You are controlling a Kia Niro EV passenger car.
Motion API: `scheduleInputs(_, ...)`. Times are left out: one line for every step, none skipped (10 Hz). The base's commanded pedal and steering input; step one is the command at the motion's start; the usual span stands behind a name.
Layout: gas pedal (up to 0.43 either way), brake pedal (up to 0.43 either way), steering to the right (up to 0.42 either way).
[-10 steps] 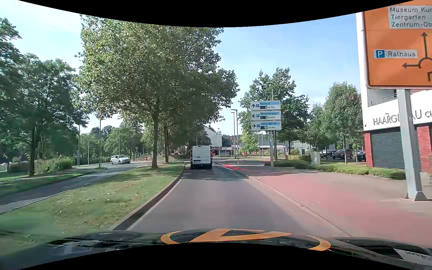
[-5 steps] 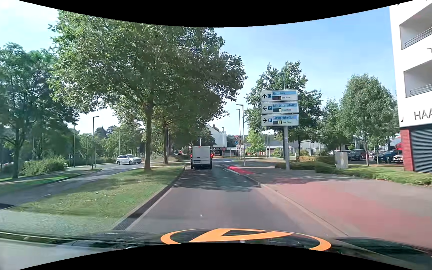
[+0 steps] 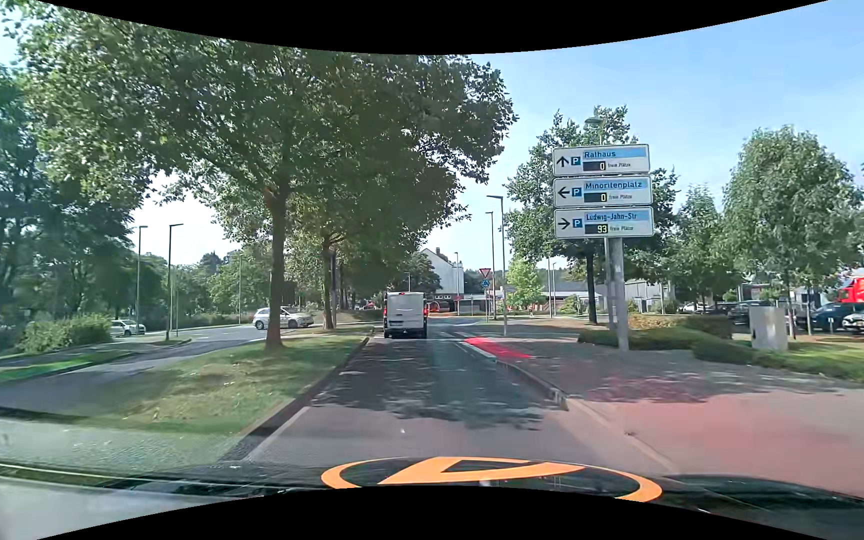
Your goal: Follow the waypoints while adhering to traffic rules and regulations
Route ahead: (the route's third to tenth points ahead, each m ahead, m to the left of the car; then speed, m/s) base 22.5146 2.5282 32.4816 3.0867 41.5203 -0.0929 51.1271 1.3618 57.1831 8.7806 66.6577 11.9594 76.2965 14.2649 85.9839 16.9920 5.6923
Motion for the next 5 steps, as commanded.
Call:
scheduleInputs(0.000,0.000,-0.034)
scheduleInputs(0.000,0.000,-0.034)
scheduleInputs(0.000,0.000,-0.034)
scheduleInputs(0.000,0.000,-0.035)
scheduleInputs(0.000,0.000,-0.034)
